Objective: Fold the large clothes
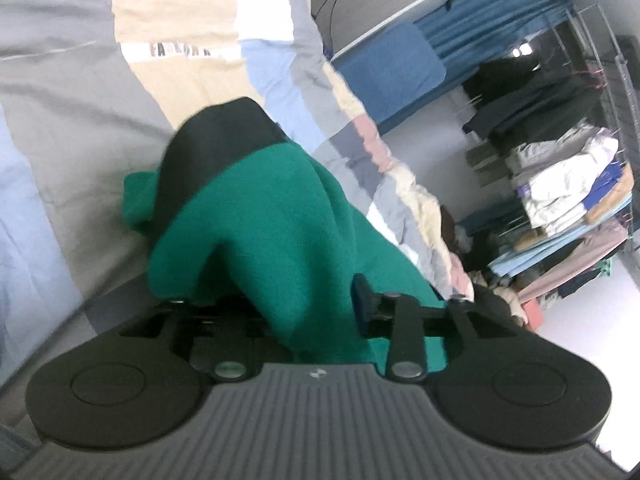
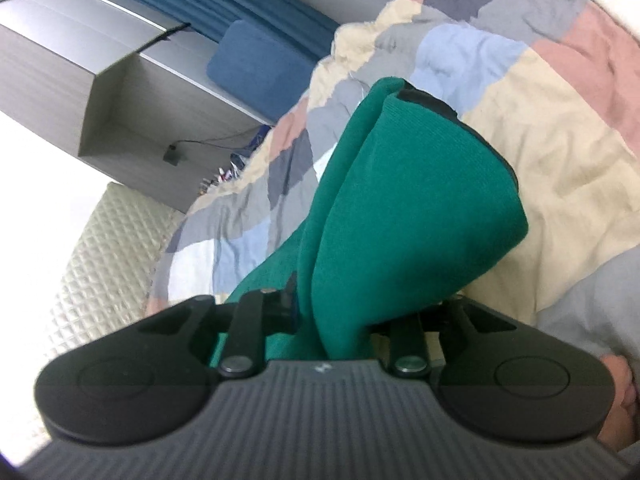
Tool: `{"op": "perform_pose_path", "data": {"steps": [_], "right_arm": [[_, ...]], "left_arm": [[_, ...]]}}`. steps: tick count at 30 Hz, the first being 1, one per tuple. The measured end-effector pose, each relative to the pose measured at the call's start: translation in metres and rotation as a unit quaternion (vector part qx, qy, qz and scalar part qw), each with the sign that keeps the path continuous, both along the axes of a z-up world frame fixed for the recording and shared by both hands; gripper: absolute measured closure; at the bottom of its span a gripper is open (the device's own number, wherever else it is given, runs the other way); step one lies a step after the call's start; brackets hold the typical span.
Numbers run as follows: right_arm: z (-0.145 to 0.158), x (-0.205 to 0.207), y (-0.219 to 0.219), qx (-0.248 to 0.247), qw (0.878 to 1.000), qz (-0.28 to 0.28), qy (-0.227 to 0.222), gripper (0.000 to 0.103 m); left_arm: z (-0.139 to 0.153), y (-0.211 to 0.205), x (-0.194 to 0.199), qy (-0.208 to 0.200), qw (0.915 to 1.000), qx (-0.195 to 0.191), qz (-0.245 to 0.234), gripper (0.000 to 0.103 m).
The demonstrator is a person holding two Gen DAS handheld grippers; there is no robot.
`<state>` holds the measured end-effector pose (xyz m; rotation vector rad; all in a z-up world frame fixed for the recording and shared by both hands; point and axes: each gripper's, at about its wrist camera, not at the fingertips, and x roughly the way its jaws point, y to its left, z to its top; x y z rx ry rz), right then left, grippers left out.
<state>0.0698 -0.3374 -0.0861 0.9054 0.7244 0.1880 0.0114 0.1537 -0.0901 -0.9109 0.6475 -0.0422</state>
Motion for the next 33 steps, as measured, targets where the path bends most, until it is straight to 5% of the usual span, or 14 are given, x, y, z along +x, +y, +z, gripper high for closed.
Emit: {"op": "perform_pose_path", "data": {"steps": [3,11,20,24,28,33], "right_arm": [[-0.001,0.002,-0.003,0.022,1.000,0.002,-0.001,0.039],[0.024,-0.004,-0.003,0.012,0.997,0.024,-0.075,0.038],[0.058,0.049,0.002,-0.039,0.989,0.054,-0.131,0.038],[0.062,0.083,0.005,-0.072,0.987,0.064,-0.129,0.038],[0.056,0.116,0.007,-0.109,0.982,0.073,-0.133,0.040],[0.028,0.150,0.011,-0.148,0.978,0.089,-0.115,0.042]], "left_arm": [[-0.001,0.001,0.001,-0.007,0.9998,-0.007,-0.015,0.036],[0.018,0.006,0.010,-0.079,0.9966,-0.002,-0.024,0.034],[0.054,0.007,0.054,-0.171,0.9790,0.108,-0.028,0.032],[0.059,0.006,0.089,-0.166,0.9709,0.171,-0.023,0.032],[0.057,0.001,0.121,-0.153,0.9524,0.264,0.010,0.032],[0.034,-0.003,0.164,-0.122,0.9402,0.318,0.000,0.031]]}}
